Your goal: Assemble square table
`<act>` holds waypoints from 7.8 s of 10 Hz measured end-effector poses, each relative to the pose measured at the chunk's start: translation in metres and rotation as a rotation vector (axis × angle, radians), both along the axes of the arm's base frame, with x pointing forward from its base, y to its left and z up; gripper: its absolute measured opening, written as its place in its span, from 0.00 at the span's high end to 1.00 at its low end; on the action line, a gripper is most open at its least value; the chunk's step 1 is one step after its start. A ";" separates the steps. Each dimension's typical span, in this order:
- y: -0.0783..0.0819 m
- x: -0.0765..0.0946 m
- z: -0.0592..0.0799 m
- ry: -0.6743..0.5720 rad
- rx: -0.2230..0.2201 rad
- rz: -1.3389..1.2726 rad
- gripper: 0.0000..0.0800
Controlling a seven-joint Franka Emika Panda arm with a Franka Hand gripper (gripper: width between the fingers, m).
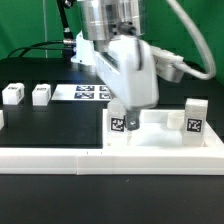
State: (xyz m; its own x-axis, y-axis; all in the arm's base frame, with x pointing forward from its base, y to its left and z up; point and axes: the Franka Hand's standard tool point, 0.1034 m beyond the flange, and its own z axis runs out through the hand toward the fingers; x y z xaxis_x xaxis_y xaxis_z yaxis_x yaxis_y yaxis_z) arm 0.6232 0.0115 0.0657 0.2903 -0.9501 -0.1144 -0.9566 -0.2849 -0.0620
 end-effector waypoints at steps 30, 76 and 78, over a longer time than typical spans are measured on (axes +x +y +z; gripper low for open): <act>-0.008 0.003 0.001 0.096 -0.006 -0.871 0.60; -0.031 -0.072 -0.038 -0.056 -0.044 1.317 0.19; -0.033 -0.072 -0.048 -0.013 0.045 1.302 0.19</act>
Offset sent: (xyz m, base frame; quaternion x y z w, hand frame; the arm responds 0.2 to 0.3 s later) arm 0.0000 0.0000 0.0000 0.0000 0.0000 -0.1938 0.9810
